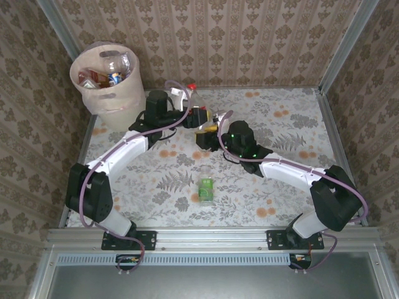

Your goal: Put the plastic bottles in the bin

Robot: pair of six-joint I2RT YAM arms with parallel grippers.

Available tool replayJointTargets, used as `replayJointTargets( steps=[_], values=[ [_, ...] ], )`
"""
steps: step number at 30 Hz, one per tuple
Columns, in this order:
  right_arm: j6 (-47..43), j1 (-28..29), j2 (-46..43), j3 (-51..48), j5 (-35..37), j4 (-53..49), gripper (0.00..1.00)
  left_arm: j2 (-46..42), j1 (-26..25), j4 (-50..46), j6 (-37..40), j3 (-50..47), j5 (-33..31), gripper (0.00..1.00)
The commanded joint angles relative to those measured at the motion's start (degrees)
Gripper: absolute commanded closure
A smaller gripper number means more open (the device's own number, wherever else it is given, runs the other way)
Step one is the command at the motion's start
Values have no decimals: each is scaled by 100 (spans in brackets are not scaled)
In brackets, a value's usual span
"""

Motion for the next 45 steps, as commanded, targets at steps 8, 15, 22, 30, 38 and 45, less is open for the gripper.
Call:
replayJointTargets(
  steps=[8,15,22,30,38,45],
  values=[
    [-330,51,-558,-87,306,-226,6,-365,318,-277,50,99,-999,44],
    [-444,50,-1347,-77,1235,-1076,0,-770,879,-1042,409,461,-1911,46],
    [-364,43,-1542,-314,2217,-1043,0,-1201,1777,-1169,549,887,-2769,46],
    [-400,45,-1472,-424,2433,-1042,0,-1042,2686,-608,1643,1840,-3997,44],
    [-372,45,-1387,-477,2574,-1115,0,-11,3309,-517,1852,3153,-3847,45],
    [-337,45,-1263,-295,2470,-1307,0,752,3421,-318,956,3476,-3787,45]
  ],
)
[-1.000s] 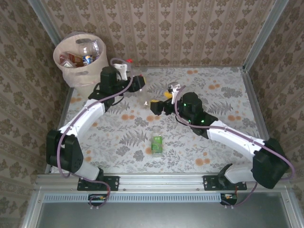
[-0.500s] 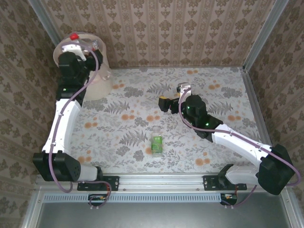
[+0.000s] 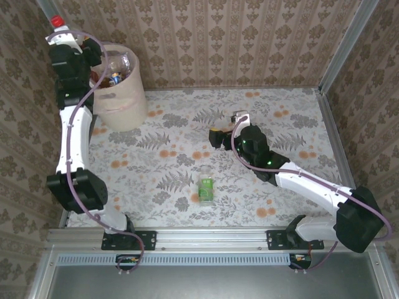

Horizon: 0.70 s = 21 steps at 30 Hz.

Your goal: Put the plastic bottles in the bin

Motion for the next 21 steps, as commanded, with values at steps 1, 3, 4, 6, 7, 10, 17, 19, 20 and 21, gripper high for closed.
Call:
replayJointTargets(
  steps=[1,3,4,6,7,10,17,19,20,21],
  values=[
    [-9,25,17,117,70,-208,0,346,19,179,-575,225,64,45],
    [1,28,-26,82,98,-223,0,572,57,61,-912,271,218,45],
    [11,26,-50,60,105,-226,0,664,67,-7,-1074,272,306,45],
    [48,24,-81,3,131,-220,0,857,74,-137,-1401,240,520,46],
    [68,26,-87,-9,132,-221,0,924,64,-225,-1540,215,548,46],
    [83,22,-77,-20,131,-226,0,1039,60,-380,-1803,-2,381,45],
    [72,21,-25,-18,126,-240,0,899,112,-800,-2121,-163,125,20],
    [81,21,-3,-18,120,-244,0,788,123,-1009,-2081,-28,172,9],
    [91,23,11,-11,114,-257,0,712,129,-1176,-2031,98,174,6],
    [95,20,15,-9,104,-262,0,652,138,-1303,-1987,207,177,4]
  ],
)
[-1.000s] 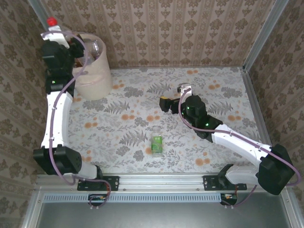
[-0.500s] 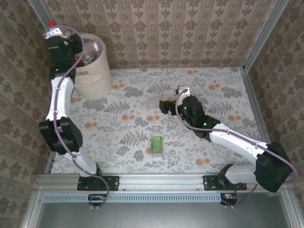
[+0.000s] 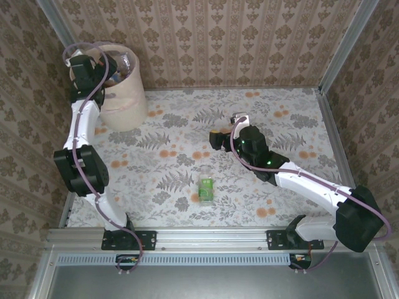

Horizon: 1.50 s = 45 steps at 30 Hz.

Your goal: Put the plastic bottles in the bin

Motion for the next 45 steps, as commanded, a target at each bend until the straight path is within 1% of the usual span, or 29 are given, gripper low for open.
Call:
replayJointTargets(
  steps=[1,5,7,10,13,19,22,26,30,33,37,39,42,45],
  values=[
    [67,21,16,-6,98,-32,0,-466,68,-622,28,436,11,2],
    [75,23,44,0,89,-24,0,-691,128,-884,328,777,61,2],
    [89,21,52,-5,85,-24,0,-716,139,-940,508,873,-56,3],
    [103,21,50,-19,77,-24,0,-549,144,-1141,871,1162,-91,9],
    [102,21,28,-35,87,-34,0,-90,158,-1609,1171,1731,-89,15],
    [120,26,-9,-35,107,-87,0,991,190,-2231,1393,2875,791,26],
    [150,29,-34,-44,116,-111,0,1336,185,-2406,1275,3139,1040,28],
    [161,28,-68,-55,126,-170,0,1513,176,-2404,1142,3128,1253,28],
    [147,29,-118,-83,118,-191,0,1443,168,-2404,1173,3155,1405,28],
    [161,26,-145,-122,106,-204,0,1214,154,-2395,1172,3107,1523,24],
    [238,28,-160,-174,143,-263,0,708,22,-2211,1258,2740,1592,19],
    [285,27,-179,-214,180,-258,0,416,-125,-2131,1347,2445,1435,17],
    [371,21,-221,-287,373,-234,0,-101,-469,-2040,1474,1851,998,11],
    [470,12,-287,-359,594,-239,0,-659,-959,-1869,1554,1068,486,5]
  ],
)
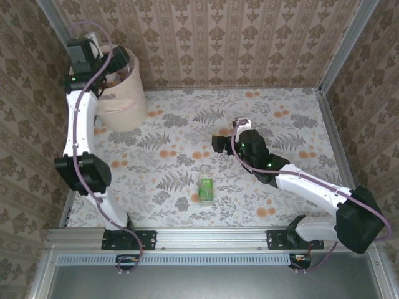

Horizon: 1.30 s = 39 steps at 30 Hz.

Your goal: Put the plastic bottles in the bin

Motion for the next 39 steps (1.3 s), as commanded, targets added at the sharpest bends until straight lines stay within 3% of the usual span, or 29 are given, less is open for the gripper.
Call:
replayJointTargets(
  steps=[1,7,11,16,22,25,29,35,39],
  values=[
    [244,12,-212,-132,466,-79,0,-616,-523,286,211,-740,-642,2],
    [721,-107,-340,-375,838,-185,0,-1631,-1753,563,-357,-2729,-1757,0],
    [955,-241,-381,-433,896,-455,0,-2106,-2636,678,-931,-3956,-1733,0],
    [1175,-408,-429,-546,957,-580,0,-2029,-3935,-535,-977,-4205,-2236,0],
    [1478,-618,-535,-780,926,-572,0,-1831,-4948,-1570,-819,-4412,-2041,0],
    [1541,-673,-599,-846,884,-576,0,-1519,-5253,-2025,-722,-4360,-1703,0],
    [1590,-713,-661,-900,858,-574,0,-1144,-5549,-2526,-739,-4315,-1735,0],
    [1590,-726,-596,-858,774,-578,0,-887,-5584,-1631,-766,-4724,-513,0],
    [1612,-722,-604,-846,712,-636,0,-512,-5593,-1648,-966,-4737,-507,0]
  ],
)
